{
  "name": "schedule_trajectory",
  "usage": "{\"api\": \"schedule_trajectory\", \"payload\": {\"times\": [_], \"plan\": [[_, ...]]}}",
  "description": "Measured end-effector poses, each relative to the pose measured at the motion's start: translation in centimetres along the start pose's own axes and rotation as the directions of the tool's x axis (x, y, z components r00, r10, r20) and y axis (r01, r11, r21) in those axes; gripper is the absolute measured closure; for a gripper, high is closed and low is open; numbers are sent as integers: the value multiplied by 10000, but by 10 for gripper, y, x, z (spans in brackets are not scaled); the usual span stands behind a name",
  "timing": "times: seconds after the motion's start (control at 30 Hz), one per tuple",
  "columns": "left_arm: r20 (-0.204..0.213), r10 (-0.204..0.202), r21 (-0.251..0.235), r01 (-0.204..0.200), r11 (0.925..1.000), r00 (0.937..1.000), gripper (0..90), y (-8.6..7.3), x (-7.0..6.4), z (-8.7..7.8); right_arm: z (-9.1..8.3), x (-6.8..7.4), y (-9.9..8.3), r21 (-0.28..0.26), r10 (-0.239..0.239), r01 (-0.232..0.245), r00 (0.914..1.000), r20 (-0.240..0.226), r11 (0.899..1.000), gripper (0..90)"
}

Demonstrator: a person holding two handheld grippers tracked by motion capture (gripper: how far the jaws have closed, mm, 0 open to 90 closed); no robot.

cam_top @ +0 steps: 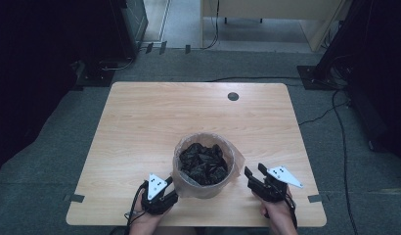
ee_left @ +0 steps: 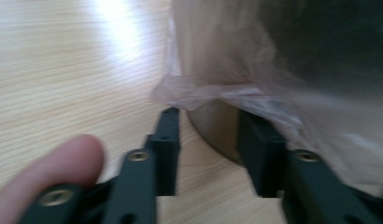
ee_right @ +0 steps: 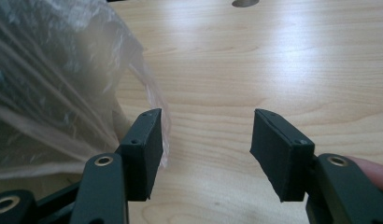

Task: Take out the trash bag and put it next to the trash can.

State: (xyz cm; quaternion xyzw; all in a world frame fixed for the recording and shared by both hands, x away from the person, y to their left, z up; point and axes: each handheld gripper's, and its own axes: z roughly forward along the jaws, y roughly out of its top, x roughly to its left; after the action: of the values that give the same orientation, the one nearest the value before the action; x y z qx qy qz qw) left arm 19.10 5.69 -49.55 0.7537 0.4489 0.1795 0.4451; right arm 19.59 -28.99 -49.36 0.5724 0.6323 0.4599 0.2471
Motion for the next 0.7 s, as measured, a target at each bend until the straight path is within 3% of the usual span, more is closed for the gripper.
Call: {"api": "schedule_trajectory", "payload": {"times": [0.03,0.23,0.43,0.6,0.7], "plan": [[-34,27,-52,-27,10000,10000,690,0,0,0,-1,0,-1,22,-40,40,10000,0,10000,438],[-38,-20,-334,19,9994,10000,900,2,2,-3,-5,0,-14,592,-8,-3,9998,191,9982,437],[-268,-450,-557,435,9975,9986,900,5,13,-6,0,15,-26,1175,-657,673,9977,-175,9908,415],[-582,-863,-653,824,9945,9946,900,6,26,-7,9,25,-30,1462,-1025,1064,9942,-339,9835,388],[-847,-880,-537,837,9950,9925,900,5,32,-7,12,28,-28,1424,-1193,1229,9923,-337,9822,375]]}}
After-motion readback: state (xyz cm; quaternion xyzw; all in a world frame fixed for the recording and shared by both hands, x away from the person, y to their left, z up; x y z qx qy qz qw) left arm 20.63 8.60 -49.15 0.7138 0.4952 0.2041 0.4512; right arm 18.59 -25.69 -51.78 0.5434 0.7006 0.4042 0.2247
